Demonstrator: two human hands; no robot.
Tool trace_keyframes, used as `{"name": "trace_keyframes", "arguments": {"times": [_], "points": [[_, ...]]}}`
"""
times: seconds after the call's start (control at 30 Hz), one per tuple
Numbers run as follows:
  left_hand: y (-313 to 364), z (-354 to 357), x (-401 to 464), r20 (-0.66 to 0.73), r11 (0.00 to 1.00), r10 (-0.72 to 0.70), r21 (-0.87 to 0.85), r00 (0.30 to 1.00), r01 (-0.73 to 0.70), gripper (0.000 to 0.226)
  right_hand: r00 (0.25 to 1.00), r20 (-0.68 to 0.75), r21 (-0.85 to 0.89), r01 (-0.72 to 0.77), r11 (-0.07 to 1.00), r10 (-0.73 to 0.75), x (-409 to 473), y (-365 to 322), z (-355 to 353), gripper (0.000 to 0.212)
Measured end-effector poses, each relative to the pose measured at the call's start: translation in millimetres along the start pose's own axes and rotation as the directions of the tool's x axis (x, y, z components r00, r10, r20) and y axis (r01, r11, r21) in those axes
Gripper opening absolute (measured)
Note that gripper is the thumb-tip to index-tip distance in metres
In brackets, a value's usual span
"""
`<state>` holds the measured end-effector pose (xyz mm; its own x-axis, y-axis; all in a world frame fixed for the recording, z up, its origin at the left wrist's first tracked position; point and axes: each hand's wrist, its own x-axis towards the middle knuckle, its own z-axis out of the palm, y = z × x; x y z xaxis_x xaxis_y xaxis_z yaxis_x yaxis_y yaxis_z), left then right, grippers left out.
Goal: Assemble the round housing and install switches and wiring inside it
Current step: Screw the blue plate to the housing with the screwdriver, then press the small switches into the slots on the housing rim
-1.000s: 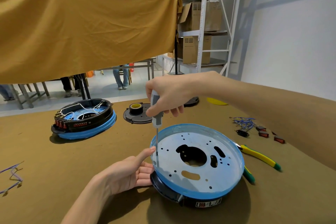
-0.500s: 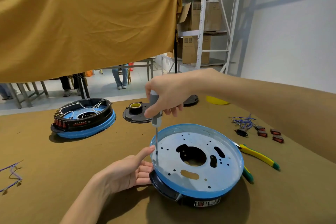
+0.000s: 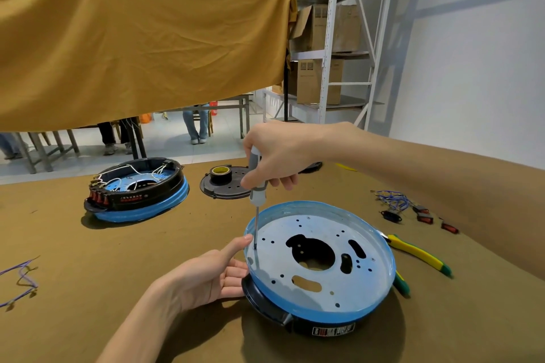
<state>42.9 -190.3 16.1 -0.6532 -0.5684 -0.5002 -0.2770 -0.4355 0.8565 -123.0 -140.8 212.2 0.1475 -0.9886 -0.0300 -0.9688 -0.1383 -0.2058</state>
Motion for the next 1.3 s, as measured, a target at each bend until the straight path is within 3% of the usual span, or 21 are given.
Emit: {"name": "trace_keyframes", "arguments": {"times": [0.2, 0.3, 0.43, 0.53, 0.6, 0.73, 0.8, 0.87, 0.93, 1.0, 1.1, 1.13, 1.23, 1.3], "points": [[-0.6, 0.2, 0.5, -0.012, 1.0, 0.003, -0.019, 1.0, -0.003, 0.083, 1.0, -0.024, 0.048, 0.017, 0.999, -0.016, -7.1, 5.7, -1.3, 0.028], [-0.6, 3.8, -0.2, -0.042, 0.996, 0.011, -0.089, 0.999, -0.015, 0.082, 0.989, -0.148, 0.259, 0.013, 0.966, 0.026, -25.5, 25.7, -1.2, 0.026], [1.5, 6.9, 1.3, -0.169, 0.972, 0.04, -0.223, 0.985, -0.078, 0.079, 0.917, -0.306, 0.686, 0.025, 0.727, 0.257, -60.1, 64.8, 15.5, 0.029], [3.9, 8.7, 2.3, -0.235, 0.956, 0.081, -0.255, 0.969, -0.142, 0.078, 0.86, -0.24, 0.879, -0.004, 0.477, 0.45, -78.5, 91.7, 49.6, 0.017], [6.9, 13.3, 1.6, -0.272, 0.944, 0.153, -0.243, 0.95, -0.222, 0.057, 0.818, -0.179, 0.934, -0.033, 0.356, 0.546, -87.8, 107.7, 71.7, 0.013], [19.4, 20.9, -2.0, -0.402, 0.909, 0.328, -0.111, 0.855, -0.401, 0.037, 0.707, -0.185, 0.905, -0.148, 0.398, 0.683, -100.6, 139.9, 116.3, 0.029], [32.6, 21.3, -6.9, -0.45, 0.861, 0.439, -0.036, 0.778, -0.507, 0.032, 0.655, -0.236, 0.851, -0.218, 0.478, 0.718, -102.5, 152.6, 133.9, 0.029], [46.7, 23.2, -13.4, -0.465, 0.778, 0.586, 0.095, 0.663, -0.621, 0.029, 0.605, -0.294, 0.764, -0.316, 0.562, 0.74, -101.3, 163.1, 147.1, 0.027], [59.1, 29.8, -20.6, -0.425, 0.636, 0.76, 0.33, 0.492, -0.697, 0.041, 0.601, -0.331, 0.677, -0.386, 0.627, 0.728, -98.1, 166.4, 154.2, 0.024], [63.4, 37.1, -22.8, -0.319, 0.449, 0.893, 0.579, 0.318, -0.68, 0.052, 0.638, -0.36, 0.558, -0.437, 0.706, 0.68, -91.5, 165.4, 159.5, 0.025], [58.6, 43.1, -22.3, -0.144, 0.228, 0.972, 0.773, 0.185, -0.593, 0.074, 0.68, -0.337, 0.41, -0.517, 0.752, 0.651, -78.0, 159.7, 161.9, 0.028], [54.9, 42.2, -21.8, -0.043, 0.136, 0.983, 0.818, 0.176, -0.558, 0.08, 0.683, -0.323, 0.383, -0.538, 0.751, 0.655, -74.6, 158.7, 162.0, 0.028], [37.2, 39.4, -18.9, 0.262, -0.114, 0.924, 0.885, 0.28, -0.452, 0.097, 0.685, -0.3, 0.343, -0.572, 0.745, 0.664, -69.6, 161.1, 162.9, 0.024], [22.4, 39.1, -14.1, 0.383, -0.261, 0.874, 0.889, 0.3, -0.377, 0.099, 0.678, -0.309, 0.351, -0.57, 0.743, 0.667, -69.5, 165.3, 164.8, 0.02]]}}
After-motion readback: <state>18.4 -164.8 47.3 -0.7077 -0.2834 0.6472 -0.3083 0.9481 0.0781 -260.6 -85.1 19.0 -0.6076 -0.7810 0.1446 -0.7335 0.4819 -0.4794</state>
